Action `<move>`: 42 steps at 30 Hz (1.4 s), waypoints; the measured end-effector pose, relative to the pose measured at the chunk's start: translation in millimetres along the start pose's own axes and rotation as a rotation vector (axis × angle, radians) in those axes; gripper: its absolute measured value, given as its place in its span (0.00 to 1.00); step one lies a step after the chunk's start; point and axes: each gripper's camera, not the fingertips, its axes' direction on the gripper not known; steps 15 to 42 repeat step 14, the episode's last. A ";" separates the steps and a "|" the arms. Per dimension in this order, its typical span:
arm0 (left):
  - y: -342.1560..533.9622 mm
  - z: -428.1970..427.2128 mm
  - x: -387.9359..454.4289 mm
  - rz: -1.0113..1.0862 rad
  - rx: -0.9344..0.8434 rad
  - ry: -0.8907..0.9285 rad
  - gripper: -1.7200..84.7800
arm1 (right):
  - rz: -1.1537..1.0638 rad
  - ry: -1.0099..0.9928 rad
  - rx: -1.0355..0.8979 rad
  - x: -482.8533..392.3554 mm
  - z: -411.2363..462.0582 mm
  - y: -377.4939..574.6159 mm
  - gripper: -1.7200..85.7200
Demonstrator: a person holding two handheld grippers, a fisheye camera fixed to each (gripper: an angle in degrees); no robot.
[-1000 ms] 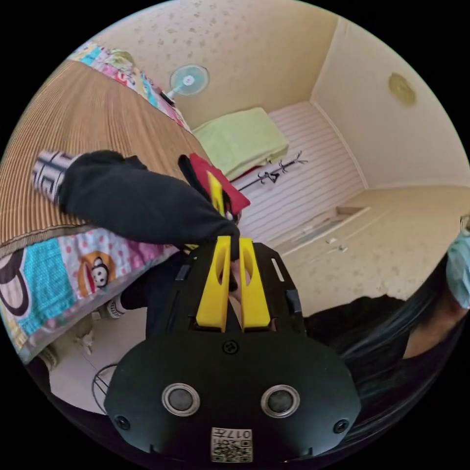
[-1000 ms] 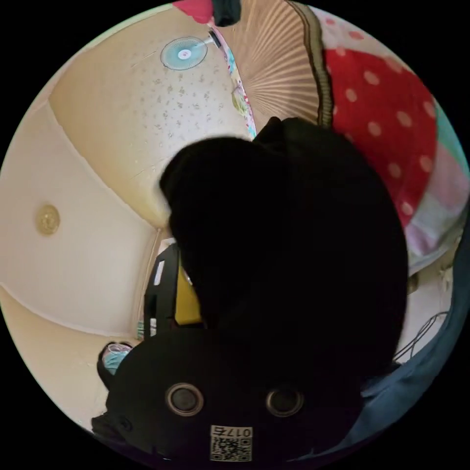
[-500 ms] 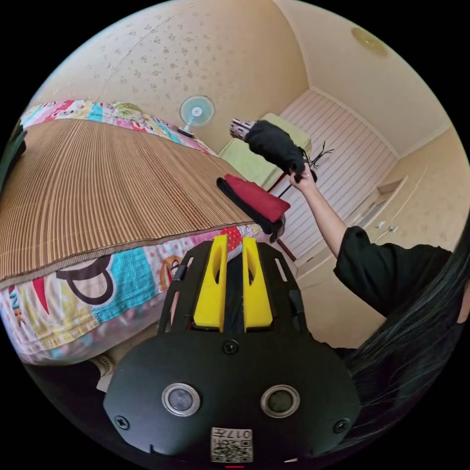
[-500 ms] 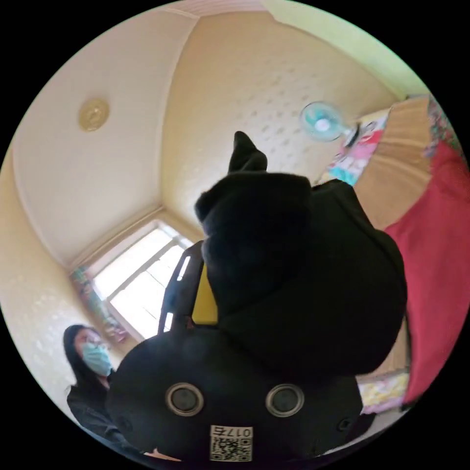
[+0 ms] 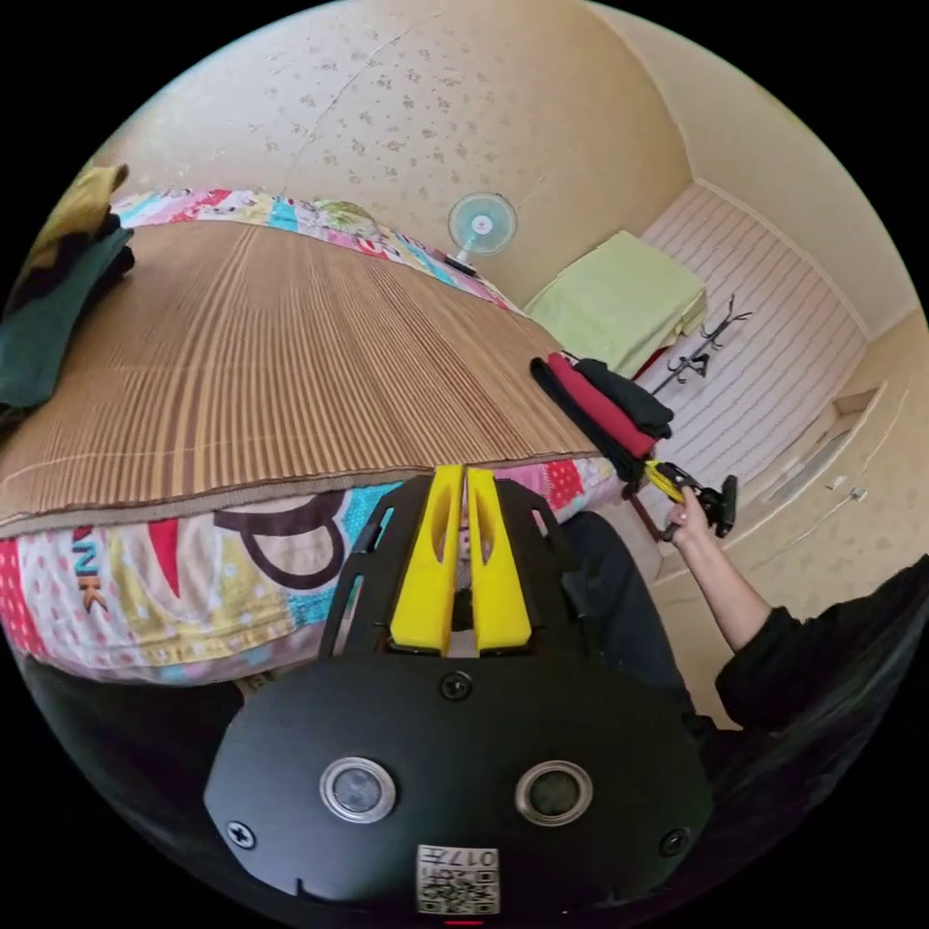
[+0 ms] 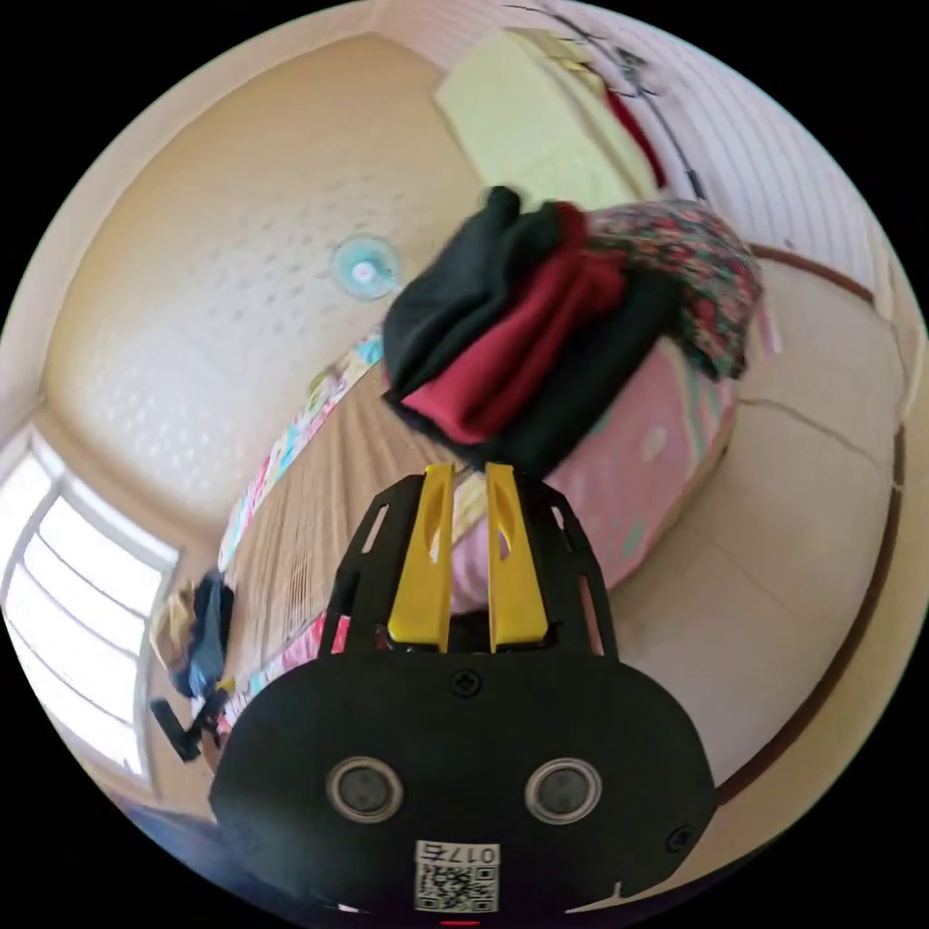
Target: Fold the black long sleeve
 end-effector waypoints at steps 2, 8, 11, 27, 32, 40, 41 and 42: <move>-0.8 -8.1 2.6 0.002 0.030 -0.106 0.01 | -0.196 -0.001 -0.068 -89.4 35.1 25.7 0.09; 4.1 -31.7 -0.4 -0.009 0.118 -0.222 0.01 | -0.572 -0.087 -0.186 -286.9 141.7 123.4 0.09; 7.2 -41.6 -0.5 -0.006 0.156 -0.313 0.01 | -0.602 -0.176 -0.266 -349.4 195.2 176.7 0.07; 8.0 -41.7 -8.2 -0.030 0.146 -0.353 0.01 | -0.720 -0.066 -0.369 -386.8 252.7 232.9 0.04; 8.0 -41.7 -8.2 -0.030 0.146 -0.353 0.01 | -0.720 -0.066 -0.369 -386.8 252.7 232.9 0.04; 8.0 -41.7 -8.2 -0.030 0.146 -0.353 0.01 | -0.720 -0.066 -0.369 -386.8 252.7 232.9 0.04; 8.0 -41.7 -8.2 -0.030 0.146 -0.353 0.01 | -0.720 -0.066 -0.369 -386.8 252.7 232.9 0.04; 8.0 -41.7 -8.2 -0.030 0.146 -0.353 0.01 | -0.720 -0.066 -0.369 -386.8 252.7 232.9 0.04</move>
